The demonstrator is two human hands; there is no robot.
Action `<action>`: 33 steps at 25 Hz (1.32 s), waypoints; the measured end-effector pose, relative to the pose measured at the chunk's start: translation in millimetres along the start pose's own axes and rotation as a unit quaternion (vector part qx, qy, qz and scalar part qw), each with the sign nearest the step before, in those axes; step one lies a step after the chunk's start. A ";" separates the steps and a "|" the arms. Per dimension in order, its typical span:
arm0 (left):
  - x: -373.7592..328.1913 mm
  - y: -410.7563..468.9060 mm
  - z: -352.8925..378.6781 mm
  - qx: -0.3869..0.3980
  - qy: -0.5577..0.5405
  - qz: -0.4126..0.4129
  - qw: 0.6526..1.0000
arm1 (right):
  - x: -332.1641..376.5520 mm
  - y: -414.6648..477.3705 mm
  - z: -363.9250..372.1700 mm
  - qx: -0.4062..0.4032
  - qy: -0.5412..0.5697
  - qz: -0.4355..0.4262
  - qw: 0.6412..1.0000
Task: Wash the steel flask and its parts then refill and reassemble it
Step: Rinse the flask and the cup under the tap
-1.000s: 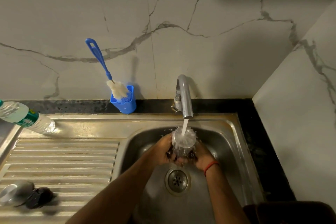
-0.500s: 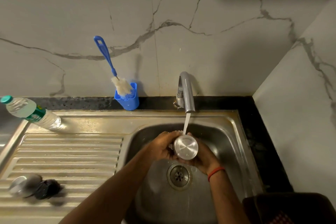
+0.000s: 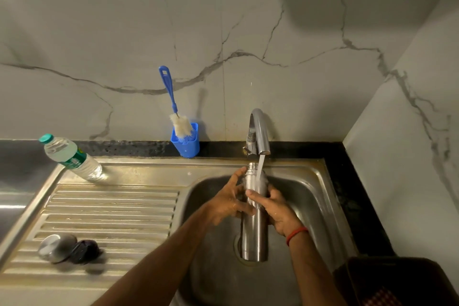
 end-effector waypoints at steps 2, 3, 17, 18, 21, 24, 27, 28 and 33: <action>-2.3 -2.0 0.8 0.016 0.025 0.017 0.999 | 5.7 -2.1 -0.8 -0.015 -0.034 -0.028 0.999; -4.2 -4.4 1.1 0.014 0.041 0.016 0.999 | 8.6 -3.6 -2.0 -0.029 -0.050 -0.043 0.997; -64.1 25.3 -23.5 -0.222 -0.056 -0.026 0.973 | 16.3 -2.8 6.7 -0.142 -0.354 -0.156 0.911; -67.6 28.1 -23.1 -0.220 -0.058 -0.024 0.973 | 17.5 -2.6 5.8 -0.156 -0.350 -0.153 0.911; -66.8 34.3 -21.3 -0.224 -0.058 -0.028 0.972 | 22.0 -1.6 4.9 -0.185 -0.346 -0.179 0.902; -64.7 36.4 -20.6 -0.228 -0.066 -0.024 0.971 | 24.8 -0.8 4.0 -0.184 -0.308 -0.179 0.916; -64.1 34.8 -22.8 -0.232 -0.062 -0.025 0.970 | 29.0 -0.4 1.2 -0.207 -0.333 -0.192 0.900; -63.3 35.1 -23.5 -0.230 -0.061 -0.027 0.971 | 30.1 0.4 2.2 -0.194 -0.323 -0.188 0.907; -58.7 41.8 -19.9 -0.222 -0.046 -0.037 0.973 | 39.5 0.2 2.5 -0.195 -0.338 -0.215 0.895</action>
Point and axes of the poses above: each hand's wrist, its own y-axis towards the middle knuckle, its own z-axis out of the palm, x = y × z, the point moved 4 cm from there along y, towards the middle knuckle, and after that the axes turned 7 degrees about x, right-handed, at the moved point
